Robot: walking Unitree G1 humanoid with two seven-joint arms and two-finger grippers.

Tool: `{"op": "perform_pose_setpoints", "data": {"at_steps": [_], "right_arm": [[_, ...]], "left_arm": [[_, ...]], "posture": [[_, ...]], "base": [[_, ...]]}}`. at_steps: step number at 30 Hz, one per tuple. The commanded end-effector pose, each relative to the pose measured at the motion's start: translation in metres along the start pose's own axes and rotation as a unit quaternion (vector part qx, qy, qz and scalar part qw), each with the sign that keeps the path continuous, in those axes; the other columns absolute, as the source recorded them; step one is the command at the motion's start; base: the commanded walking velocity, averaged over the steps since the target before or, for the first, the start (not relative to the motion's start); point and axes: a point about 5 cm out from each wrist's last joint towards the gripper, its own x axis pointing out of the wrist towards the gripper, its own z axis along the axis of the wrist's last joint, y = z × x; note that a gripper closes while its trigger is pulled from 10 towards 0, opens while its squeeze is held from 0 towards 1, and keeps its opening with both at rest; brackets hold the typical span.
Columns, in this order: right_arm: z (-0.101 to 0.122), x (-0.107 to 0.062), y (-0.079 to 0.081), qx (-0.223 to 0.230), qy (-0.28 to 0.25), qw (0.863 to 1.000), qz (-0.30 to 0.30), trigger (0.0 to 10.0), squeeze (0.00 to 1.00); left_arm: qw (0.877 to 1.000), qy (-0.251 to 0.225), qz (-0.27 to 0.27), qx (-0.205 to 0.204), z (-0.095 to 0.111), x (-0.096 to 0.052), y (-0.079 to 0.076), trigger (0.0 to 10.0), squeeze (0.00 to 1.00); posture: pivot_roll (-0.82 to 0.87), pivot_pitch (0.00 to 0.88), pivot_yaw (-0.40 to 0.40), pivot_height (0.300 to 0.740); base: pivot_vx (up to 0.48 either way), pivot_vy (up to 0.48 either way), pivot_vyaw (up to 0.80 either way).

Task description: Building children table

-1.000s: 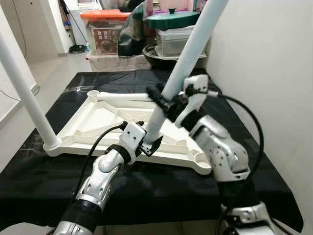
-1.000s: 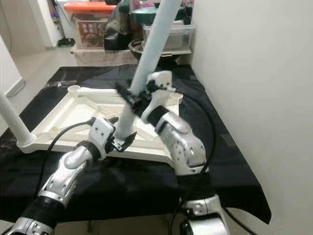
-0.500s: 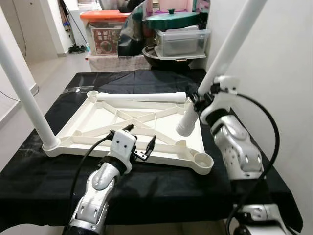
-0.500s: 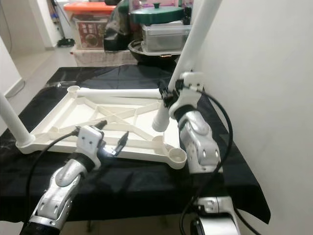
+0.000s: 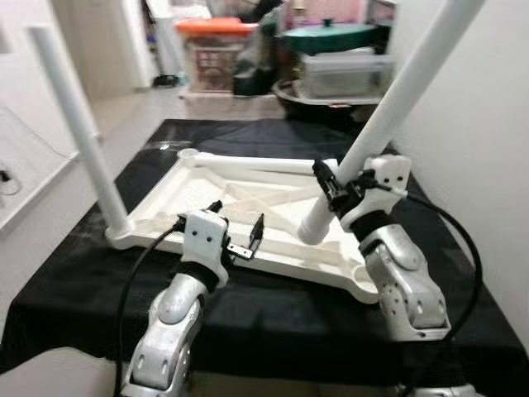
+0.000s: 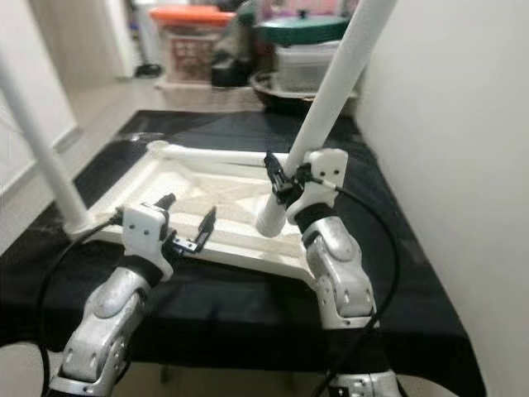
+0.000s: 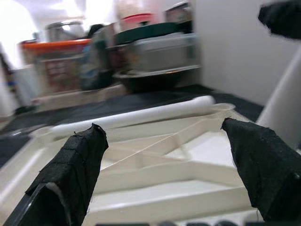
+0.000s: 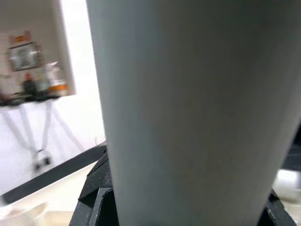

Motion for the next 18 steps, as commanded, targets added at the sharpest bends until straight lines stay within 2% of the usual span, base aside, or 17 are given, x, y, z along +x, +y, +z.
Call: {"op": "perform_pose_setpoints", "data": {"at_steps": [1, 4, 11, 18], "right_arm": [[0.001, -0.001, 0.005, -0.003, -0.007, 1.000, 0.009, 10.0, 0.00], [-0.002, -0.004, 0.006, 0.000, 0.000, 1.000, 0.007, 10.0, 0.00], [-0.010, -0.006, 0.008, 0.001, 0.015, 1.000, -0.001, 10.0, 0.00], [-0.013, -0.005, 0.007, -0.005, 0.020, 1.000, -0.002, 10.0, 0.00]], "left_arm": [[1.000, 0.006, 0.002, 0.001, 0.000, -0.002, -0.001, 10.0, 0.00], [1.000, 0.012, 0.001, 0.000, -0.001, -0.004, -0.002, 10.0, 0.00], [0.999, 0.031, 0.012, 0.020, -0.006, -0.005, -0.001, 10.0, 0.00], [0.998, 0.051, 0.031, 0.015, -0.013, -0.006, 0.003, 10.0, 0.00]], "posture": [[-0.03, 0.000, -0.018, 0.740], [-0.02, 0.000, -0.015, 0.740], [0.00, 0.000, -0.015, 0.740], [-0.01, 0.000, -0.025, 0.740]], "base": [[0.000, 0.000, 0.80], [0.000, 0.000, 0.80], [0.000, 0.000, 0.00], [0.000, -0.467, 0.00]]}}
